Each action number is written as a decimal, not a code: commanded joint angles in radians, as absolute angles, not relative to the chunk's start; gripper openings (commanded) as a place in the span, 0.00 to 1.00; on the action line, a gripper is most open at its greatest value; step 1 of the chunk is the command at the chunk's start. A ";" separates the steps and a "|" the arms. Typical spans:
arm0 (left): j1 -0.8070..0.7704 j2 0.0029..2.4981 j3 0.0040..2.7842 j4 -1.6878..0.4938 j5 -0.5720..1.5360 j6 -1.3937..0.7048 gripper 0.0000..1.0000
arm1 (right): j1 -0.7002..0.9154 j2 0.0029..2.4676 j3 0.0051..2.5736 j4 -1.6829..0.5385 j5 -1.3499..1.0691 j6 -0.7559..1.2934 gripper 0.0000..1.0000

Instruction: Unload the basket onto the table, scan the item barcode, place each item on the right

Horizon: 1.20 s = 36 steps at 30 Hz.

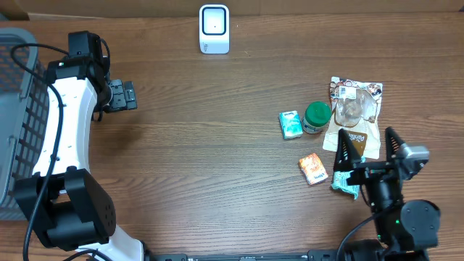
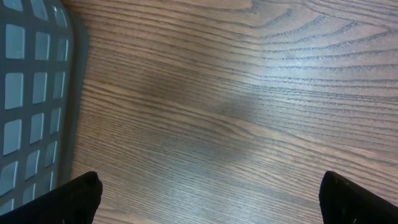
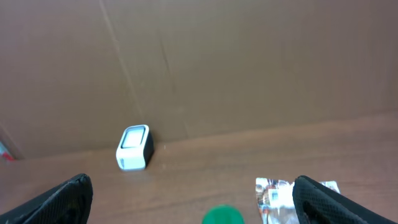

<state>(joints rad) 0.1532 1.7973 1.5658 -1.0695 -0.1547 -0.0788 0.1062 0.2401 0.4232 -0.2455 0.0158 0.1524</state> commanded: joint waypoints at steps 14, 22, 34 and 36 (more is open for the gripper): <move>0.157 1.799 1.572 -1.069 -0.157 -0.082 1.00 | 0.132 0.002 0.046 -0.081 0.078 0.148 1.00; 0.157 1.799 1.572 -1.069 -0.157 -0.082 1.00 | 0.132 0.002 0.008 -0.076 0.077 0.148 1.00; 0.157 1.799 1.572 -1.069 -0.157 -0.082 1.00 | 0.132 0.002 0.008 -0.074 0.078 0.148 1.00; 0.157 1.799 1.572 -1.069 -0.157 -0.083 0.99 | 0.132 0.002 0.008 -0.074 0.078 0.148 1.00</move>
<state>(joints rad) 0.1532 1.7973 1.5658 -1.0698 -0.1543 -0.0788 0.1261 0.0139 0.0185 -0.0780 0.0673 0.1528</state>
